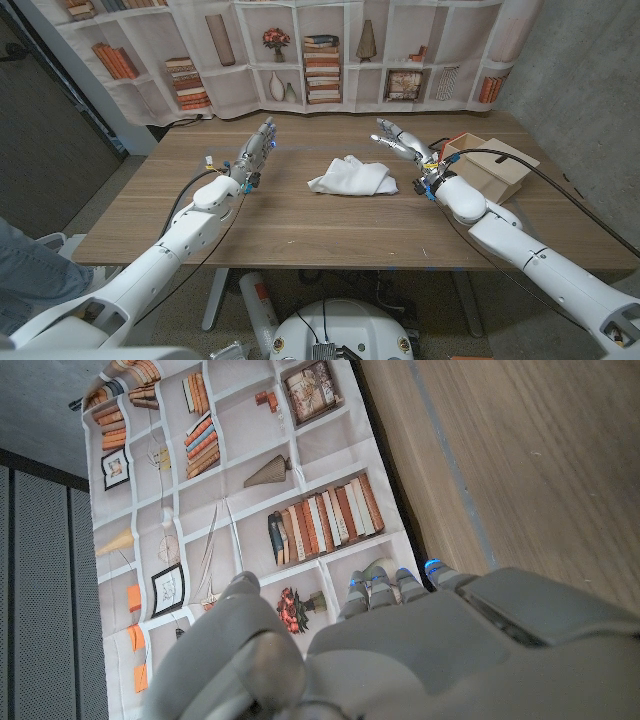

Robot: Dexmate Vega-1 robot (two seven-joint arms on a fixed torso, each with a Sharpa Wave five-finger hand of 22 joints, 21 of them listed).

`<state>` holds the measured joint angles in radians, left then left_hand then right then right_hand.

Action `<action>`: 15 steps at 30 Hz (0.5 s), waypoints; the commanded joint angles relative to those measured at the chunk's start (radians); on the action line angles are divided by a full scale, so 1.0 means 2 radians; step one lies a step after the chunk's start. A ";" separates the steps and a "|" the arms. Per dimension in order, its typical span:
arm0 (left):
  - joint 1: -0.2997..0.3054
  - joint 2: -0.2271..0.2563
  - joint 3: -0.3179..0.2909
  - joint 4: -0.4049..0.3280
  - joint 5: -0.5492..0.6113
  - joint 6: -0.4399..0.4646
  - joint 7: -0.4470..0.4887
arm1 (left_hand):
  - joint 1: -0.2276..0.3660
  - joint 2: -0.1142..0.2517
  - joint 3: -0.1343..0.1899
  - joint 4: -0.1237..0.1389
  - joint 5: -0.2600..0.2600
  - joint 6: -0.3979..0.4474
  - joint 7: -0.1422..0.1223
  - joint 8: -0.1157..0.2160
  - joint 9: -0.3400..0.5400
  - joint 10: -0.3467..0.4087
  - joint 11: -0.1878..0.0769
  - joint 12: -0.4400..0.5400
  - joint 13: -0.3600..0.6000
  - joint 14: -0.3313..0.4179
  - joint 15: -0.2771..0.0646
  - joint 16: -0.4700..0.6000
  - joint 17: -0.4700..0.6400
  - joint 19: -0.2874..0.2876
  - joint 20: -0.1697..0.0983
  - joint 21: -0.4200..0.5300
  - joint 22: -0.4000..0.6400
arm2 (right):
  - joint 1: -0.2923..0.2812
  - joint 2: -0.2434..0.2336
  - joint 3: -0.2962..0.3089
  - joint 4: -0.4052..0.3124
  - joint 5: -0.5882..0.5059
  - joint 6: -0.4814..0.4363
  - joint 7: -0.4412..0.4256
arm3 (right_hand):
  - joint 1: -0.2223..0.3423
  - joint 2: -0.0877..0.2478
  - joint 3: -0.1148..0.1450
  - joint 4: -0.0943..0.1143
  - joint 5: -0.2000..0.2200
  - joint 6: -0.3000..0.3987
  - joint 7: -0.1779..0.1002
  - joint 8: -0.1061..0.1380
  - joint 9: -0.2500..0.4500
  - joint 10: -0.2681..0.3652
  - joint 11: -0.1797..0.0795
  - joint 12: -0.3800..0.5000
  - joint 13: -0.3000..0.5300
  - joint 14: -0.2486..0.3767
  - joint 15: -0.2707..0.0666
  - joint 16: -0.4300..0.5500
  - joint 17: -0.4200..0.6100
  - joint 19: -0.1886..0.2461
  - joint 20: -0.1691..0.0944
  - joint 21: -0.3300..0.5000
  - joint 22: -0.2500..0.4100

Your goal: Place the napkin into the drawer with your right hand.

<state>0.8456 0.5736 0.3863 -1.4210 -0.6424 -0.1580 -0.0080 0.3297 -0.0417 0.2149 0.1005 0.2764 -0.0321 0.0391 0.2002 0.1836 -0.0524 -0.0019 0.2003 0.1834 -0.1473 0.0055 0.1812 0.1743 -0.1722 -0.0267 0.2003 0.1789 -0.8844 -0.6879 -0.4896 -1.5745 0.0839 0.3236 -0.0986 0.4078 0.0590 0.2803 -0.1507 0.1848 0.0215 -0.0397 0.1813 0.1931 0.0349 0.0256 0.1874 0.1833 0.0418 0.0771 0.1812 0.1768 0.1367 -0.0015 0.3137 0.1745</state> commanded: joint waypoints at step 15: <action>0.001 0.002 -0.001 -0.008 0.003 0.000 0.005 | 0.005 0.005 -0.002 -0.001 -0.001 0.004 0.002 0.001 0.003 0.006 0.001 0.004 0.002 0.002 0.002 0.004 0.003 -0.021 0.002 0.001 0.002 | -0.013 -0.024 0.000 -0.044 -0.074 -0.031 -0.035 | 0.016 0.001 0.002 -0.004 0.000 0.000 -0.010 0.006 0.001 -0.007 -0.001 0.003 0.001 -0.006 0.010 -0.001 0.001 -0.010 0.011 -0.013 0.000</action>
<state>0.8401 0.5727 0.3894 -1.4261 -0.6372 -0.1544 -0.0035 0.3349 -0.0365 0.2149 0.1005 0.2764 -0.0321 0.0391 0.2002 0.1836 -0.0417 -0.0019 0.2003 0.1835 -0.1473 0.0055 0.1840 0.1742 -0.1722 -0.0267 0.2003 0.1789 -0.9004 -0.7173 -0.4892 -1.6241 0.0041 0.2957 -0.1411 0.4269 0.0583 0.2843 -0.1546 0.1848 0.0212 -0.0470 0.1857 0.1930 0.0264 0.0237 0.1875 0.1840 0.0357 0.0931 0.1812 0.1769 0.1187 0.0164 0.2919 0.1720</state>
